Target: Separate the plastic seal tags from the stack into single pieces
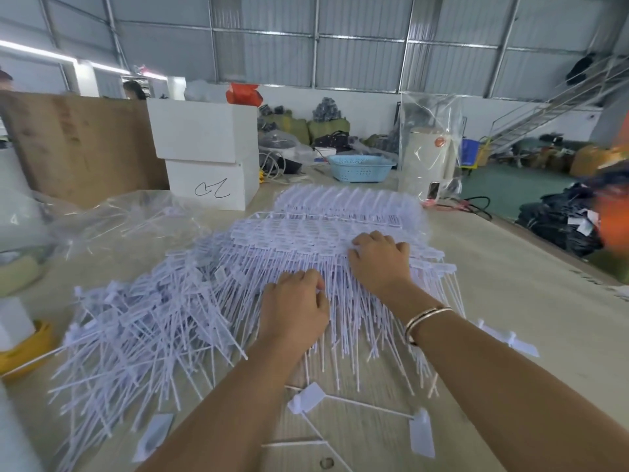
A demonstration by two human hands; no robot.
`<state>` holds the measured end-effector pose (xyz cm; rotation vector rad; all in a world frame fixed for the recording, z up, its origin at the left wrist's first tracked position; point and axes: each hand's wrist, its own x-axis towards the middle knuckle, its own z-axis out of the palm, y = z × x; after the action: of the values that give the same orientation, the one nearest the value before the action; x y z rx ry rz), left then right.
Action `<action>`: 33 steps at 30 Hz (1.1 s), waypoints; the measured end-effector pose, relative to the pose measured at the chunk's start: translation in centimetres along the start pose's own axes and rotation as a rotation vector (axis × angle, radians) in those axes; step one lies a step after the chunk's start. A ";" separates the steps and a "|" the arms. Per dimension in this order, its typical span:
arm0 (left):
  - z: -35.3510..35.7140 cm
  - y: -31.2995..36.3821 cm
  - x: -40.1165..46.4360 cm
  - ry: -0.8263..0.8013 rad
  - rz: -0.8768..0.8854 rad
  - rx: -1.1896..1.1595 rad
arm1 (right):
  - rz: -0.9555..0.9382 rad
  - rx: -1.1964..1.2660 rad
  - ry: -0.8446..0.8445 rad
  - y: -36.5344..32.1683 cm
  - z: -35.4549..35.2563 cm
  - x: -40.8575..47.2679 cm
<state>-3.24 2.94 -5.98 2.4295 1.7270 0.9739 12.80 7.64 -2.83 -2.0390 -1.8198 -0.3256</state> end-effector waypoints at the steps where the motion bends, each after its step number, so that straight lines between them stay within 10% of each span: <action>1: 0.0 0.0 0.0 -0.002 0.002 0.000 | 0.024 -0.017 0.005 -0.5 0.2 0.6; 13: 0.5 -0.2 -0.1 0.025 0.056 0.007 | 0.218 0.004 -0.113 -2.7 0.9 5.3; 22: 0.2 0.1 0.2 0.050 0.000 -0.046 | 0.171 0.685 0.308 -3.0 -4.7 -0.1; 29: -0.9 1.1 -0.4 0.174 -0.240 -0.638 | -0.062 0.343 -0.102 -3.0 -5.4 -9.4; 33: -0.8 0.8 -0.1 0.020 -0.221 -0.309 | -0.239 0.348 -0.181 -3.3 -4.2 -12.7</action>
<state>-2.98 2.27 -5.05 2.0011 1.6615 1.1396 8.20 -5.27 -3.96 -1.6625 -2.0650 0.1131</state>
